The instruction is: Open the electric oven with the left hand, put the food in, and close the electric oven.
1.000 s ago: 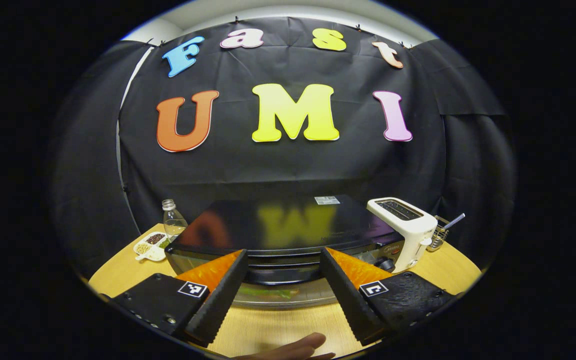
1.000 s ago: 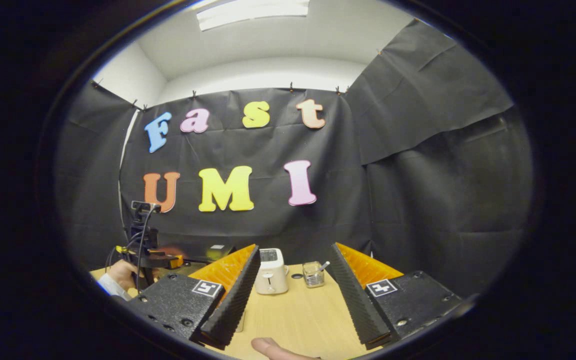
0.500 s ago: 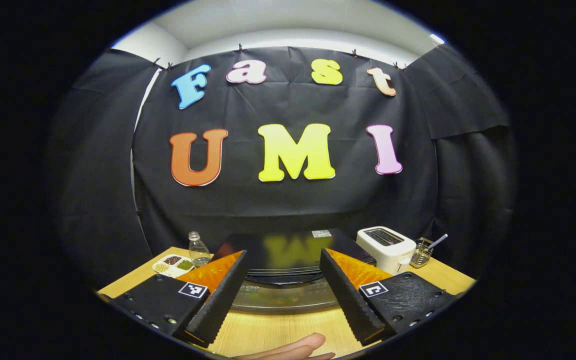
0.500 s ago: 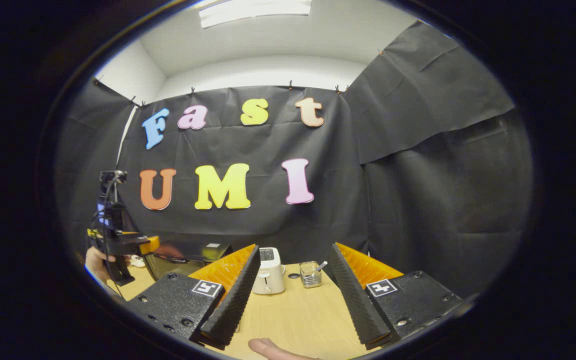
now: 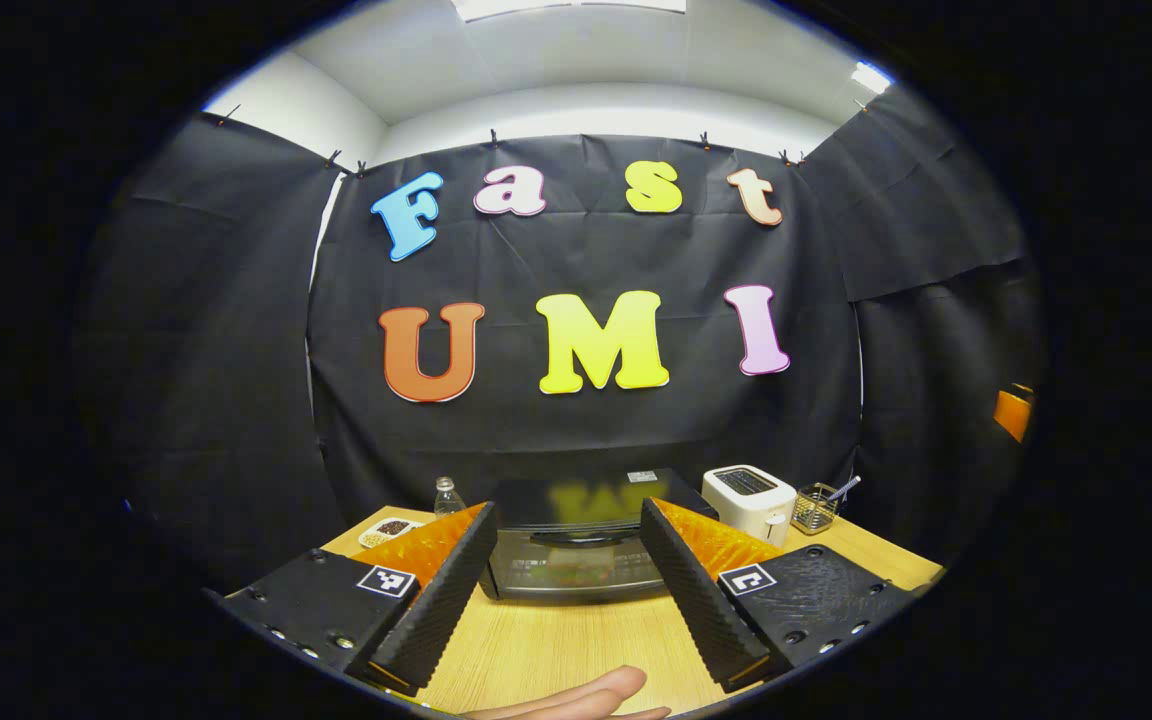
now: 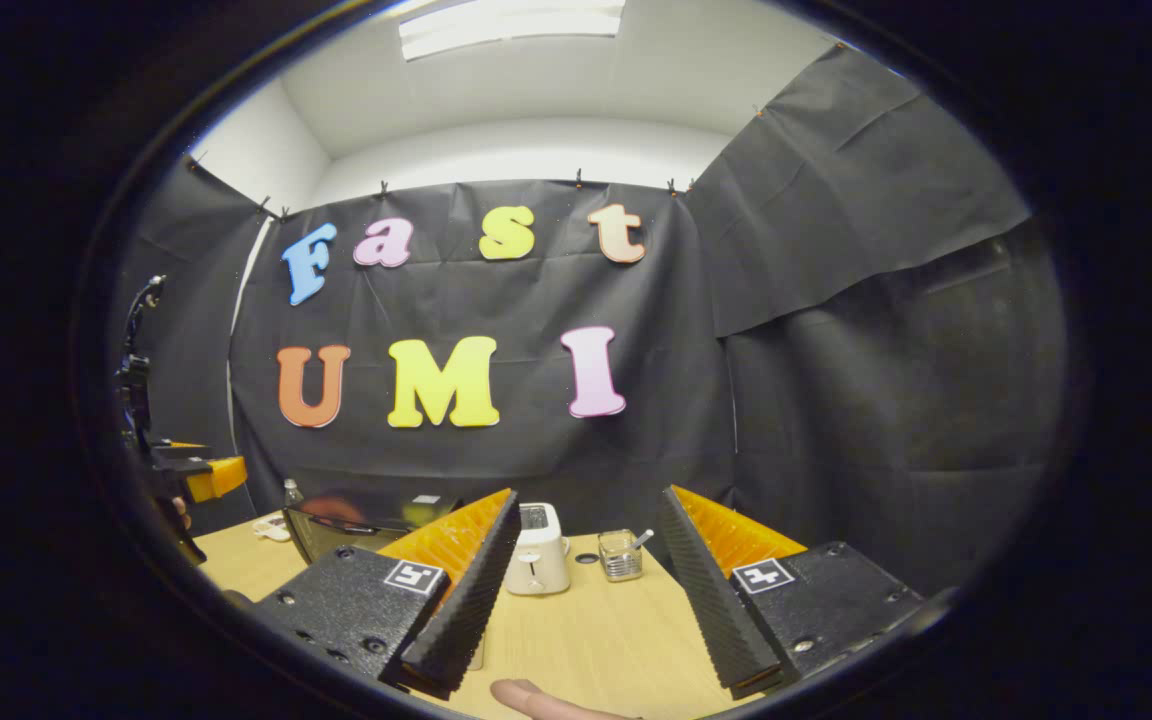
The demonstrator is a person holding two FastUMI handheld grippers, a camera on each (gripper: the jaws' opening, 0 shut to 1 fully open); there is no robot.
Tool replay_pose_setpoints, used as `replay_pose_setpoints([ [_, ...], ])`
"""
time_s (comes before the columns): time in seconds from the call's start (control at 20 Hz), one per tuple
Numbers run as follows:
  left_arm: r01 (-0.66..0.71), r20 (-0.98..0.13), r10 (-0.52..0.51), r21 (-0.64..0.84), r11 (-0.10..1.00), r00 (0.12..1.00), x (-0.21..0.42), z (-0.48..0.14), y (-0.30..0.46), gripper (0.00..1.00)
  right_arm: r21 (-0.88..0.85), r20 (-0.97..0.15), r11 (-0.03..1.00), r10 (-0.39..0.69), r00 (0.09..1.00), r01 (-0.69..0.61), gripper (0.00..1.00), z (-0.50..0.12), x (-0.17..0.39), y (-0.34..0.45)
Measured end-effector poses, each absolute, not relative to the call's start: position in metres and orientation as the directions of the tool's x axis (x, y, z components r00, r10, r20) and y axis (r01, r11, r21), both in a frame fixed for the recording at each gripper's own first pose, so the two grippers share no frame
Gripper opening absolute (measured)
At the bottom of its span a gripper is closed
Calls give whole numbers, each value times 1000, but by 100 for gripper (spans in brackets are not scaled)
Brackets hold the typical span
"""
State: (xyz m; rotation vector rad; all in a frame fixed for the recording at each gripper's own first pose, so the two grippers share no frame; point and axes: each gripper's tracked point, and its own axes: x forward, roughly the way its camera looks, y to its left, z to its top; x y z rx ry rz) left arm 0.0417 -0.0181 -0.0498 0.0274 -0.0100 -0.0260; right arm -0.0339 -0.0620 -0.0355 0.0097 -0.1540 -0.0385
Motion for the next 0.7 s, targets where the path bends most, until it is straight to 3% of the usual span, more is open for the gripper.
replay_pose_setpoints([
  [0.05, 27, 9, -27, 15, 1000, 1000, 33, -51, -18, 94, 12, 152, 999, -37, 988, 36, 90, -36, -34, -61],
  [0.2, 42, 32, -43, 19, 999, 999, 13, -54, -17, 94, 16, 147, 999, -33, 989, 31, 90, -38, -37, -60],
  [0.25, 36, 31, -37, 25, 999, 999, 10, -57, -14, 94, 16, 141, 999, -33, 989, 31, 82, -40, -38, -60],
  [0.3, 36, 23, -37, 28, 999, 999, 6, -60, -14, 94, 14, 136, 999, -35, 990, 33, 90, -44, -38, -62],
  [0.7, 81, 63, -82, 8, 997, 995, -18, -46, -23, 94, 3, 114, 999, -52, 992, 52, 90, -47, -33, -65],
])
